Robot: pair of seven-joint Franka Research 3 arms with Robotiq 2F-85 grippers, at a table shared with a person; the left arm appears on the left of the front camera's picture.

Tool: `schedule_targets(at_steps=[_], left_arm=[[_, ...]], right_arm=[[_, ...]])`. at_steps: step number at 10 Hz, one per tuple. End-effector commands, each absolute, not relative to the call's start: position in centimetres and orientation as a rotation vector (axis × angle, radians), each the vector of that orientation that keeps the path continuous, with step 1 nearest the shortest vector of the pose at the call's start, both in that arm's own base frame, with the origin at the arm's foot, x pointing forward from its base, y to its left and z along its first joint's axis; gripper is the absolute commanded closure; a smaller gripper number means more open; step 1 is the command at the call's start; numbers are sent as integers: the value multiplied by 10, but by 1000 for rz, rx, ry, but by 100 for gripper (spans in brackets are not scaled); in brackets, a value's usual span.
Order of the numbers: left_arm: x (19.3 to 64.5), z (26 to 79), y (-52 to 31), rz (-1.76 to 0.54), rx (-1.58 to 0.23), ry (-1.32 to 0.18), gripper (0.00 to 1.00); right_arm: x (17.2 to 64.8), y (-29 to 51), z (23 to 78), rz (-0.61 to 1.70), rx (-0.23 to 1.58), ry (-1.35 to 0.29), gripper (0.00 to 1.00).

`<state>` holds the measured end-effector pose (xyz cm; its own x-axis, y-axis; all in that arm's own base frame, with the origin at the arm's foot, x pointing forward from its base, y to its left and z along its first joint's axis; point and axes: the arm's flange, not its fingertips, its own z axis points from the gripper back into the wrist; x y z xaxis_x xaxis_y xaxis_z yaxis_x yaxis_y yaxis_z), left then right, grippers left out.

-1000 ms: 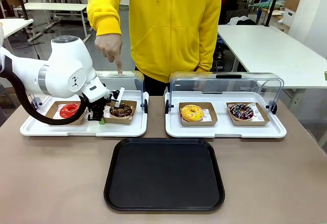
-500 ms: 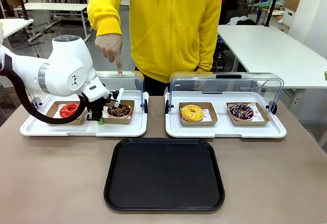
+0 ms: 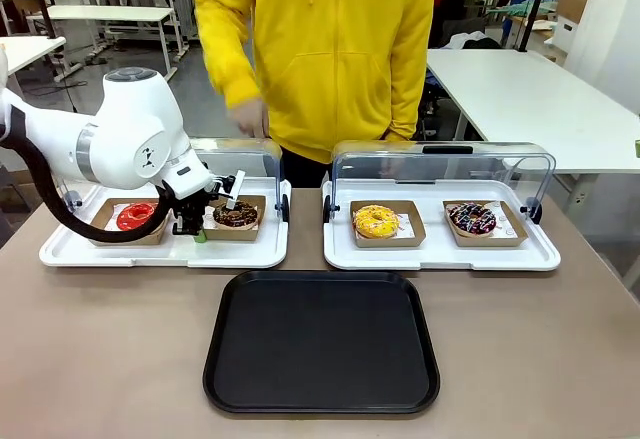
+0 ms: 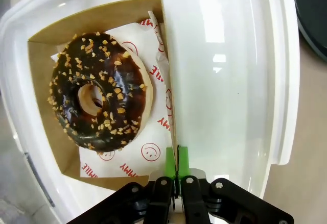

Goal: Move the second donut from the left to the tray.
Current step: Pick up the Paper togo box containing the Donut indicated by the person and place it on the Handle tray.

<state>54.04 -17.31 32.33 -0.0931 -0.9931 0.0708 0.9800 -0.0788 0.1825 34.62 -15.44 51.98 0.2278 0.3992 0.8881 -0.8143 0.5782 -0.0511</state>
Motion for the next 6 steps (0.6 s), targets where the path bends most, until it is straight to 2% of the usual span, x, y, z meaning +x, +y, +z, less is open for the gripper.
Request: schedule_targets(at_steps=[1, 6], left_arm=[[521, 350, -170, -1612, 121, -275, 98], [480, 394, -179, -1578, 190, -361, 98]], right_arm=[[349, -155, 521, 897, 478, -1068, 0], [349, -155, 521, 897, 478, -1068, 0]])
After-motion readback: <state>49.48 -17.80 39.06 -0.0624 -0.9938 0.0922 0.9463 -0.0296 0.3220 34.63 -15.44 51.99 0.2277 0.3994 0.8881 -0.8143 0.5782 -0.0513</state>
